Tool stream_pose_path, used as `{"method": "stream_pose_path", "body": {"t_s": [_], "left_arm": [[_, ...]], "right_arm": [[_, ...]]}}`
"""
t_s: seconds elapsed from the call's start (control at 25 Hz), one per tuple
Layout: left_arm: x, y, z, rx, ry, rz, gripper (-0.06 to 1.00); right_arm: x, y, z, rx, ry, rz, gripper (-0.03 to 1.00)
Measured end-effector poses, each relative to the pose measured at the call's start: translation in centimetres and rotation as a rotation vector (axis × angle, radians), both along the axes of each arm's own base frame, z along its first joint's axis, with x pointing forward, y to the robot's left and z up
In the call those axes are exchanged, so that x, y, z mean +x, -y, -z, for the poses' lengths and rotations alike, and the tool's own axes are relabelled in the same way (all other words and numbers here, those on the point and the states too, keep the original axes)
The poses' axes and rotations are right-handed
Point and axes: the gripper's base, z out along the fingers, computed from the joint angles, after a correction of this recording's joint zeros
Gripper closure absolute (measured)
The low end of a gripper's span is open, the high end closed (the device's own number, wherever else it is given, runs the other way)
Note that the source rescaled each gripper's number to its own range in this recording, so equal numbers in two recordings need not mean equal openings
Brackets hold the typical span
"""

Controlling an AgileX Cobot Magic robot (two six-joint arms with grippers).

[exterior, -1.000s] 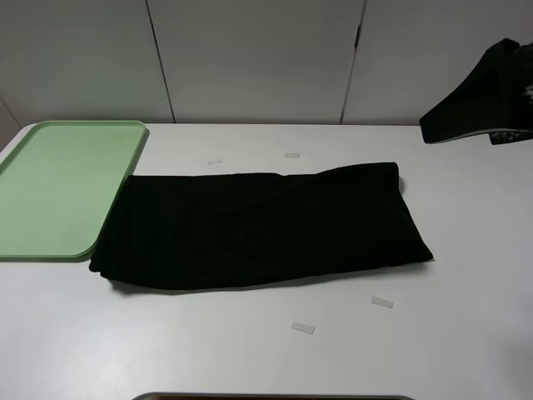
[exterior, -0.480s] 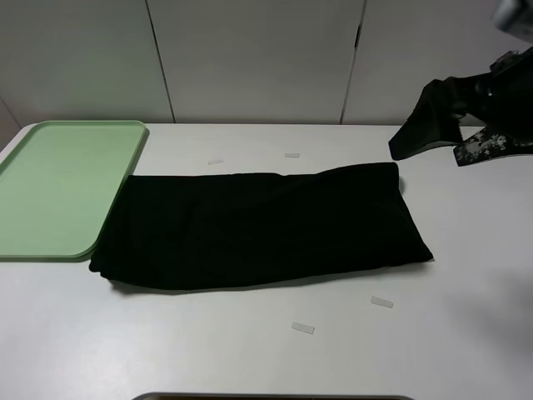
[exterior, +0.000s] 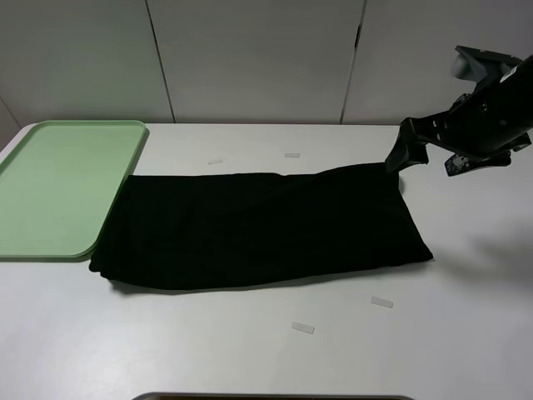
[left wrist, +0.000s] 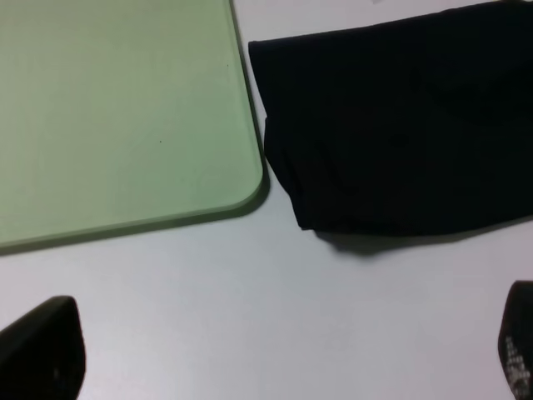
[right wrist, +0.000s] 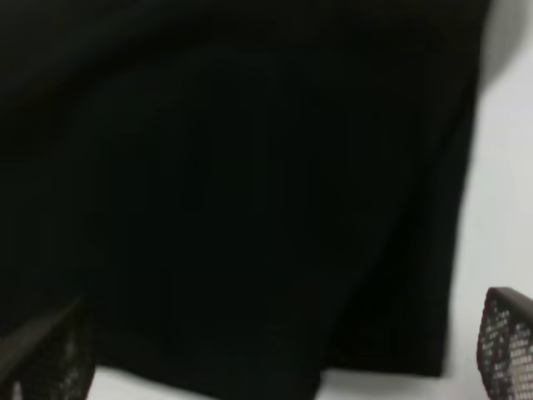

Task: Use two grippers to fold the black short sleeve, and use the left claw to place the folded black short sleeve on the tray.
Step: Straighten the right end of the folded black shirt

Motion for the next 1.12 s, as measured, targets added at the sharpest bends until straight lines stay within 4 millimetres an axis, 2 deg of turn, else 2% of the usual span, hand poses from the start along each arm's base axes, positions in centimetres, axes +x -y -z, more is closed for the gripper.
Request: {"method": "stream_pose_path", "body": {"t_s": [0.16,0.28,0.68,1.12], "left_arm": [[0.0,0.0,0.0,0.0,0.0,0.0,-0.05],[0.0,0.0,0.0,0.0,0.0,0.0,-0.05],[0.0,0.0,0.0,0.0,0.0,0.0,-0.05],[0.0,0.0,0.0,0.0,0.0,0.0,-0.05]], "right_arm": [[2.2,2.1,2.0,-0.018,-0.042,0.07,-0.03],[2.9,3.2,2.7,-0.032,-0.051,0.078,-0.03],[4.2,5.0,3.7,-0.049,-0.012,0.136,-0.03],[6.4,6.9,6.7,-0.058,-0.047,0.194,-0.03]]}}
